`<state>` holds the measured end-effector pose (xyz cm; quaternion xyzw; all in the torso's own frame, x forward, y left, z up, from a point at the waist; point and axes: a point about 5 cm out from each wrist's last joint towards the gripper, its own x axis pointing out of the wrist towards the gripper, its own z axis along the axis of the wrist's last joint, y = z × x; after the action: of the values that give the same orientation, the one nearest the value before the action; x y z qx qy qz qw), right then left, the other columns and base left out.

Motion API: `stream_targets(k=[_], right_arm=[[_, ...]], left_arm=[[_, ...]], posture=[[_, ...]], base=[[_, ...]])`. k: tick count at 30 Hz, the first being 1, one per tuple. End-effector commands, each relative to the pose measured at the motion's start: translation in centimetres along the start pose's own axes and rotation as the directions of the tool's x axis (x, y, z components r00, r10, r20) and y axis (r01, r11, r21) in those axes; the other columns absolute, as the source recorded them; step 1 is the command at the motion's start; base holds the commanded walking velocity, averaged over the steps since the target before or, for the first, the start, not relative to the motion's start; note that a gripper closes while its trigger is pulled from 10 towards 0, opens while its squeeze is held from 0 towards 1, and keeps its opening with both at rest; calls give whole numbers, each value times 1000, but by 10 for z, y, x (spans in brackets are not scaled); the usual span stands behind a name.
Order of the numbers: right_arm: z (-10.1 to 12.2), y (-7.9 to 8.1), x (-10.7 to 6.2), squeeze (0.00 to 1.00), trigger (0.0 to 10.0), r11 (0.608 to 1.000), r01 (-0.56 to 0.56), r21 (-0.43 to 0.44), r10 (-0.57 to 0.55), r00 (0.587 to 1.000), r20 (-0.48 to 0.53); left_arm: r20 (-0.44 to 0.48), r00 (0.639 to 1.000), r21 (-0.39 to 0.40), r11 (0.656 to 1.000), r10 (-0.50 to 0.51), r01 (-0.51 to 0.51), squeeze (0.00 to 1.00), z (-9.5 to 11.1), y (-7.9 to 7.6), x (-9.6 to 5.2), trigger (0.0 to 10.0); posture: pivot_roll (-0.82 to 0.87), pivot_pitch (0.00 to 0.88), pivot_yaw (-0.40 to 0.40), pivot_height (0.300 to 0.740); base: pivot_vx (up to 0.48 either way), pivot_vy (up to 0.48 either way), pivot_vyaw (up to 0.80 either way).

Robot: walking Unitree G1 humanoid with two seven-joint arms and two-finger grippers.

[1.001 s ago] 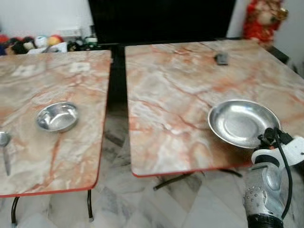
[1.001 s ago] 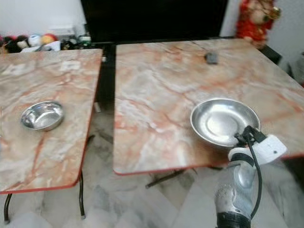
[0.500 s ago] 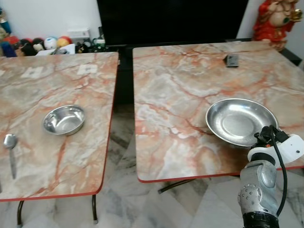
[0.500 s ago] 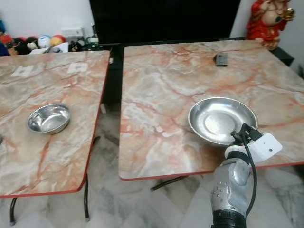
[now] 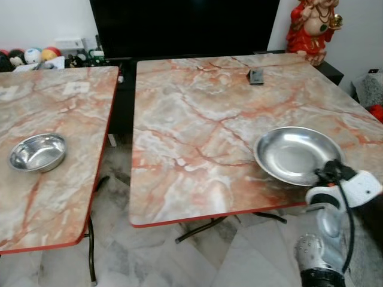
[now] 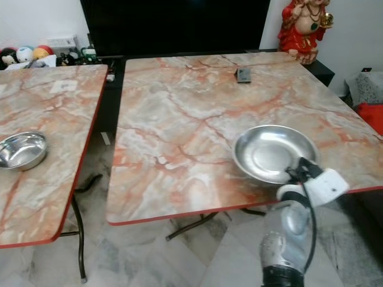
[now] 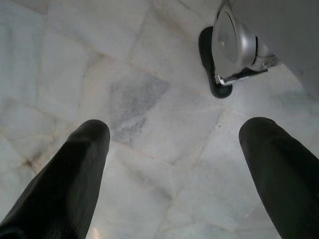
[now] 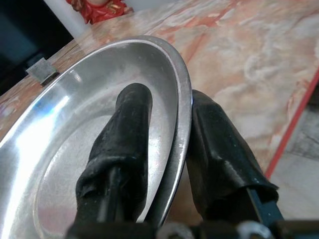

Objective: Setting the table

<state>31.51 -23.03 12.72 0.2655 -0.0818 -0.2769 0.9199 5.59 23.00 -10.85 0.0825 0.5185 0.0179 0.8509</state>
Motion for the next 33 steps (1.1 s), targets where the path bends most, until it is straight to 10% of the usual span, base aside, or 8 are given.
stream_targets(k=[1,33], right_arm=[[0,-2,-1,0,10000,1000,-8,2,8,1000,-8],[-25,-9,11,0,10000,998,66,5,-65,991,-117]], left_arm=[[-33,999,-5,1000,-1,1,0,-10,-2,-3,10000],[-34,999,5,1000,-3,3,0,-10,-2,-3,10000]], posture=[[-23,97,-5,740],[-14,77,1,740]], base=[[0,0,0],[0,0,0]])
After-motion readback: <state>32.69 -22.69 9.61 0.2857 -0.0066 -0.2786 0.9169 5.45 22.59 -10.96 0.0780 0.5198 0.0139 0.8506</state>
